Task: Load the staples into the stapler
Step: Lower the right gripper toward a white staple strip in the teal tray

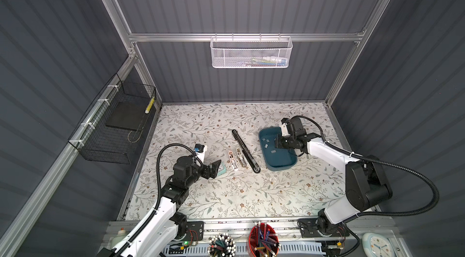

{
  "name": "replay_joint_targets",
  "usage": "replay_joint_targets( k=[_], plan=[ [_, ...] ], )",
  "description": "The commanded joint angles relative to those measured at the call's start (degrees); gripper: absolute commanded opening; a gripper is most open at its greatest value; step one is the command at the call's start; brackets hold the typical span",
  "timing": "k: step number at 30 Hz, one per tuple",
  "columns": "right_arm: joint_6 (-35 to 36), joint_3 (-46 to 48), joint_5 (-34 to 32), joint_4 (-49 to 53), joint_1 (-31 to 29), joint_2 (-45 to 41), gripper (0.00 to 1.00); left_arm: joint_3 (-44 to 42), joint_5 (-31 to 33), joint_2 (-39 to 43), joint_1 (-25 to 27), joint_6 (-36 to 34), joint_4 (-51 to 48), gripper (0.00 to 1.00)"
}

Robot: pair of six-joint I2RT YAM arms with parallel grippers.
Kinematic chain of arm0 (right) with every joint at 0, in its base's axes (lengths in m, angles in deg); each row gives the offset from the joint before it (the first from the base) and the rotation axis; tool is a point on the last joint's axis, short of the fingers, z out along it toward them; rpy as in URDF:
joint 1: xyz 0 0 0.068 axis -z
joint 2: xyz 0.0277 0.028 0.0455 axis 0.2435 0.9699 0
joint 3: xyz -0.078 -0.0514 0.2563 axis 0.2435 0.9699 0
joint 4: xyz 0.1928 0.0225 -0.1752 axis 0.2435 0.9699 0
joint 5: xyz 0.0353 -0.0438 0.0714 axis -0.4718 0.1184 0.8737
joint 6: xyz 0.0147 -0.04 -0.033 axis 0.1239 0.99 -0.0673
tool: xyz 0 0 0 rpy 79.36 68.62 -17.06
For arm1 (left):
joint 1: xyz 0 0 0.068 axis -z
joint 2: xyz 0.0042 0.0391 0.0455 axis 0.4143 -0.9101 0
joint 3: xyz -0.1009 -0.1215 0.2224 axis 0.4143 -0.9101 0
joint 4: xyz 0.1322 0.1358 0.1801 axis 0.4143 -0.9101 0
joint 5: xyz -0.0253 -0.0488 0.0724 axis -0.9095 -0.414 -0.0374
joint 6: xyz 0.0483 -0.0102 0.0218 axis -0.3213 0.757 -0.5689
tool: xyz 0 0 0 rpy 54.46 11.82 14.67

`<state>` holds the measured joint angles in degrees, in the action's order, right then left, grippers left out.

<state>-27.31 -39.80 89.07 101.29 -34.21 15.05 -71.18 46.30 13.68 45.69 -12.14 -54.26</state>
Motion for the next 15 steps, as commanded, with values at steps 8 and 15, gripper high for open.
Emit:
replay_joint_targets(
  k=[8,15],
  plan=[
    [7.22,-5.77,-8.82,10.11,-2.61,6.47,0.41,0.96,0.55,-0.13,-0.31,-1.19,0.45,1.00],
    [-0.82,-3.75,-8.63,10.50,-3.78,6.28,0.44,0.76,0.74,0.31,-0.29,-1.19,0.42,1.00]
  ],
)
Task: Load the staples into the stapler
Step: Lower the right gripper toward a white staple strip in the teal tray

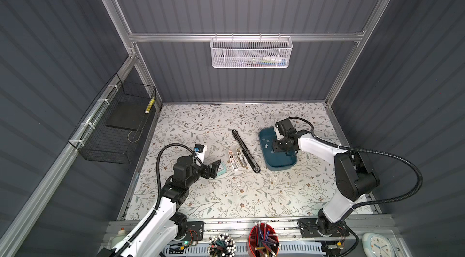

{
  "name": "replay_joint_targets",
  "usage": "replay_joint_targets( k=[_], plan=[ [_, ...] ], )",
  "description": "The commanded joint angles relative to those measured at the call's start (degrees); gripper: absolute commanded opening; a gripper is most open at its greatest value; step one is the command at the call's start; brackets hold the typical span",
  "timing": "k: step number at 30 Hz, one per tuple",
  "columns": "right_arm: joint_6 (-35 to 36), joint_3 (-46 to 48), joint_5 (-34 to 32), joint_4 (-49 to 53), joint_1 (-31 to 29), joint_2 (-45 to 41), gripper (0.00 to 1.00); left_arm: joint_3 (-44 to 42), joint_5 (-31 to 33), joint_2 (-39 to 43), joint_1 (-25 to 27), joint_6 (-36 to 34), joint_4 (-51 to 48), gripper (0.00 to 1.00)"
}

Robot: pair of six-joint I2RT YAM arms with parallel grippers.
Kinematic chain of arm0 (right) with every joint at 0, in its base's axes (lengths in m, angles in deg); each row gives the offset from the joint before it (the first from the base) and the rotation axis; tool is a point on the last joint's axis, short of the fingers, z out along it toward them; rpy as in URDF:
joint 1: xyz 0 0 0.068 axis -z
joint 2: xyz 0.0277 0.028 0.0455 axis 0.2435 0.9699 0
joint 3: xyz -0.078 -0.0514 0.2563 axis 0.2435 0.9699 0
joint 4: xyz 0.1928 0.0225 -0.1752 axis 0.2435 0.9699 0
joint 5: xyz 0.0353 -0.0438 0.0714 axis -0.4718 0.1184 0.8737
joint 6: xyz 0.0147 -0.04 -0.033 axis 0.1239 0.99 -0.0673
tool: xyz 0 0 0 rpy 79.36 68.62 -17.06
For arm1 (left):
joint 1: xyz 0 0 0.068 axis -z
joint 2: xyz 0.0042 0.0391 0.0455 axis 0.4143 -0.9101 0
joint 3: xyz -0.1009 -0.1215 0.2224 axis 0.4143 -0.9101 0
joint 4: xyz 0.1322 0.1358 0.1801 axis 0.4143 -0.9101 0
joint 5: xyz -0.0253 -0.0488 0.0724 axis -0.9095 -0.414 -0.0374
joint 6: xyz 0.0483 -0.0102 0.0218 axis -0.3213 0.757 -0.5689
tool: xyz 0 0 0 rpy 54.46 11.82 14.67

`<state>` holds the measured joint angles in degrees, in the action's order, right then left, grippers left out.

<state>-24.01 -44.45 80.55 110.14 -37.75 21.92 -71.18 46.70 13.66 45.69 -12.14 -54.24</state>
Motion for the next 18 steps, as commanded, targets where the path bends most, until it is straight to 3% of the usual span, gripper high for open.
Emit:
replay_joint_targets(
  k=[1,9,18],
  plan=[
    [-5.68,1.86,0.83,1.01,-0.22,-1.06,0.44,0.71,0.38,0.33,-0.34,-1.20,0.39,1.00],
    [-12.00,5.43,4.96,-4.03,0.04,-0.38,0.48,1.01,-0.08,-0.71,-0.29,-1.19,0.75,1.00],
    [-13.83,4.10,5.97,-6.69,0.68,2.95,0.49,0.88,0.21,-0.14,-0.31,-1.19,0.66,1.00]
  ],
)
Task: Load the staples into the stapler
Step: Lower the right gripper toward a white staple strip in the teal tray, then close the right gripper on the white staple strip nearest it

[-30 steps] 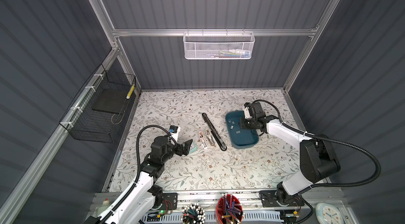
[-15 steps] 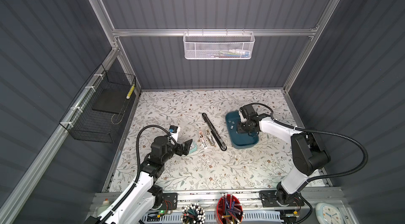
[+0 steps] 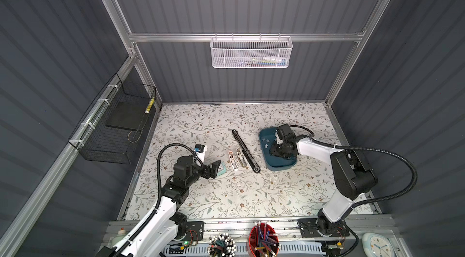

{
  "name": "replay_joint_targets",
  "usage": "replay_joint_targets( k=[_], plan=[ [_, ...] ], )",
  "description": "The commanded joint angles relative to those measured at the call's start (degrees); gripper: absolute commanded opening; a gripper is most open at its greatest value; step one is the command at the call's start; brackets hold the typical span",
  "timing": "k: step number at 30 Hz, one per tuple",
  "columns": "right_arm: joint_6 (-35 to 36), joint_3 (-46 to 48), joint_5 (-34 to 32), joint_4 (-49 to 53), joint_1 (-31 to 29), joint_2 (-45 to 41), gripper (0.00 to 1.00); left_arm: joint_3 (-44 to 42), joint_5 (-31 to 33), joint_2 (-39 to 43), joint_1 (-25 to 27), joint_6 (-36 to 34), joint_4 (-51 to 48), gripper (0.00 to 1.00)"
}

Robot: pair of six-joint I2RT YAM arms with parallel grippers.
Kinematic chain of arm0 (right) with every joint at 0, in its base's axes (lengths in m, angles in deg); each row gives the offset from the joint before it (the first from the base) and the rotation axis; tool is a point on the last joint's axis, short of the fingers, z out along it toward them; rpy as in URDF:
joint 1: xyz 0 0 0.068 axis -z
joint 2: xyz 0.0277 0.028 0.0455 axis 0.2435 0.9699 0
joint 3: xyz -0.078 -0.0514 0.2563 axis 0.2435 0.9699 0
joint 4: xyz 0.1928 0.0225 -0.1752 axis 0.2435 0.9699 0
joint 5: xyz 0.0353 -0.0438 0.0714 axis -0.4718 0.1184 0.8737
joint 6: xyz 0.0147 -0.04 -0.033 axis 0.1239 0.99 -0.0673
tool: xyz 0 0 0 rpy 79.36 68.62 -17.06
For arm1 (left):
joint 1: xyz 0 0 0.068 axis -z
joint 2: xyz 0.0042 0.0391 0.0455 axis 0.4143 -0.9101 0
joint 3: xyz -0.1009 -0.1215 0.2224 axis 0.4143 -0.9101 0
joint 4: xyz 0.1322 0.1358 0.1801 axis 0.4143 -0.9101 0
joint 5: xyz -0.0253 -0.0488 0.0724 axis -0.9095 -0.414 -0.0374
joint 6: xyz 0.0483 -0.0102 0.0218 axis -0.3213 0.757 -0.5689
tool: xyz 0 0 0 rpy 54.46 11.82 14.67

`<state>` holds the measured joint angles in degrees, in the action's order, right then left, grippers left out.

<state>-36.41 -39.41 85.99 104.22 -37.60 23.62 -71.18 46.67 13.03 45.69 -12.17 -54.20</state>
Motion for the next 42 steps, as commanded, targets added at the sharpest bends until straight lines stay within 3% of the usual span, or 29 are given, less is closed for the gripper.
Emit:
replay_joint_targets(
  k=[1,12,20,32,38,42],
  plan=[
    [-1.56,-1.27,0.36,-0.65,0.65,1.80,0.49,0.89,0.31,0.44,-0.30,-1.17,0.54,1.00],
    [-0.64,-5.76,-1.96,1.09,0.79,6.84,0.47,1.04,0.61,-0.09,-0.34,-1.13,0.53,1.00],
    [2.12,-11.47,-6.01,4.60,0.79,9.94,0.37,1.14,0.62,-0.09,-0.32,-1.26,0.36,1.00],
    [7.18,-14.71,-17.30,9.74,0.50,9.78,0.33,1.23,0.99,-0.23,-0.29,-1.29,0.35,1.00],
    [5.23,-12.30,-13.23,5.24,-0.57,6.49,0.34,1.31,0.89,-0.61,-0.29,-1.44,0.46,1.00],
    [4.47,-15.17,-15.72,5.22,-2.24,8.82,0.45,1.31,0.72,-0.27,-0.29,-1.44,0.35,1.00]
  ],
)
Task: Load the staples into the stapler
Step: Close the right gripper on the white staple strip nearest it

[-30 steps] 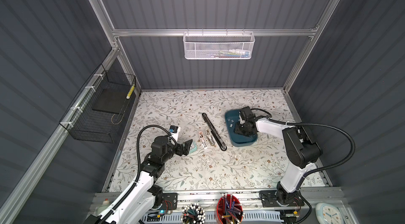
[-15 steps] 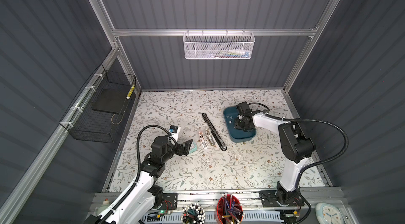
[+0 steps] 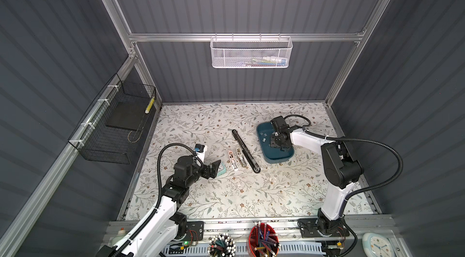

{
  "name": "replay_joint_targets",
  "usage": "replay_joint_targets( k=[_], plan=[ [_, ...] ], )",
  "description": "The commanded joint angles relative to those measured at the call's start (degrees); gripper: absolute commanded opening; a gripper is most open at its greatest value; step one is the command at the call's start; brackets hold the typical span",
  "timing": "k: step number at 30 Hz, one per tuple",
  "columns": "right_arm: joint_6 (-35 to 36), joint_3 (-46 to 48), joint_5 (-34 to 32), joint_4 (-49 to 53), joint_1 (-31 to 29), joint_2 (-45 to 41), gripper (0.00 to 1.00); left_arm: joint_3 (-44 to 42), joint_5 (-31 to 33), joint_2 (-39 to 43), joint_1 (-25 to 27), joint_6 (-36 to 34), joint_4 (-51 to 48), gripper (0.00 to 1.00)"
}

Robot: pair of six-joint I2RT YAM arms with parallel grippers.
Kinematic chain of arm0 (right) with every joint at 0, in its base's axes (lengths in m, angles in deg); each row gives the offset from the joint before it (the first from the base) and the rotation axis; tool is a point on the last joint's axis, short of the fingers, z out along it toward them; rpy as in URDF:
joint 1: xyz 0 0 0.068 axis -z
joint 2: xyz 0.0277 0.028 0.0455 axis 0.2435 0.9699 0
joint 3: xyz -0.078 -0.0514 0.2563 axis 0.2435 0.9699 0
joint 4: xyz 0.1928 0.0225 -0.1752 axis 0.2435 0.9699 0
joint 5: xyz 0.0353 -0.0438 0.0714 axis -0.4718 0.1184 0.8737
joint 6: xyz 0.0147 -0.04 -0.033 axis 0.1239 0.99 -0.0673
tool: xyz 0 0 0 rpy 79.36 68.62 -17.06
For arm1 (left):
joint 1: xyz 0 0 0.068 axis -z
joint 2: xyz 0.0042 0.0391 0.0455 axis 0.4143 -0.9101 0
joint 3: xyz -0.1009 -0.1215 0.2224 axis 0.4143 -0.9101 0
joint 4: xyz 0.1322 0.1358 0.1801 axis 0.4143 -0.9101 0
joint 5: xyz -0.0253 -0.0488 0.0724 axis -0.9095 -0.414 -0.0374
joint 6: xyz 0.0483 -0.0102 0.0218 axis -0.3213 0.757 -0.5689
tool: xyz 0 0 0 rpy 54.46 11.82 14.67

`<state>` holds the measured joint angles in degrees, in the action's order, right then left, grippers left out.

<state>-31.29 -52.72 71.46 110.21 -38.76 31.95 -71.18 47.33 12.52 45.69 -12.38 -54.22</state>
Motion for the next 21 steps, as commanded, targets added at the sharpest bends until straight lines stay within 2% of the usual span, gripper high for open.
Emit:
replay_joint_targets(
  k=[1,12,21],
  plan=[
    [-0.86,-2.67,-1.44,-0.81,-1.08,1.49,0.46,1.26,0.05,0.40,-0.32,-1.21,0.37,1.00],
    [0.13,-6.54,-4.11,0.44,-1.09,7.74,0.47,1.04,0.23,0.64,-0.30,-1.20,0.37,1.00],
    [-0.02,-2.88,-3.93,2.55,-1.98,5.63,0.47,1.31,0.32,-0.02,-0.35,-1.16,0.37,1.00]
  ],
)
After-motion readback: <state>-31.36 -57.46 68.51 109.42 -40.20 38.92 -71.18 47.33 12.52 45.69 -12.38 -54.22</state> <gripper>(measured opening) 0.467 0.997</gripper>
